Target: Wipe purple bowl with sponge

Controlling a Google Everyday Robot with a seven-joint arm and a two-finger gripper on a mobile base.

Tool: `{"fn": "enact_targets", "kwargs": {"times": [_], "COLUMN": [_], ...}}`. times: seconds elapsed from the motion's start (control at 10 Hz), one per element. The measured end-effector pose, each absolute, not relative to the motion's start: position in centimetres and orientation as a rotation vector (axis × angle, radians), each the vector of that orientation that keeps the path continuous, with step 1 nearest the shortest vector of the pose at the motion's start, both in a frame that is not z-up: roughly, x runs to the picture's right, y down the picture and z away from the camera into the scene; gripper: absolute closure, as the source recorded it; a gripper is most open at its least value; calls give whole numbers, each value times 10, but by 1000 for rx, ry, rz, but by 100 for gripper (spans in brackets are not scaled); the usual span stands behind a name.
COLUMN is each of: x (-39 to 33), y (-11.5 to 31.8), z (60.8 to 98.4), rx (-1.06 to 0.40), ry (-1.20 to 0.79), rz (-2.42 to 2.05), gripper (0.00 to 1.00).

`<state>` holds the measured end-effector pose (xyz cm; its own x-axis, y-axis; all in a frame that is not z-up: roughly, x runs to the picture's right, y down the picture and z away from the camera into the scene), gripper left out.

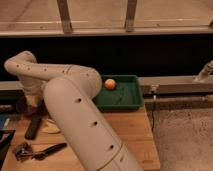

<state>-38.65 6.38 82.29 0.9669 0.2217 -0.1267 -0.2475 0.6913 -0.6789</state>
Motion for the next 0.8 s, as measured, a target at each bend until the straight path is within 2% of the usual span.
{"fn": "enact_targets", "kwargs": {"times": [0.5,0.8], "x": [-362,-354], "y": [86,83], "z": [814,820], "rx": [-800,-810], "ry": [62,71], "rz": [292,317], "gripper": [100,100]}}
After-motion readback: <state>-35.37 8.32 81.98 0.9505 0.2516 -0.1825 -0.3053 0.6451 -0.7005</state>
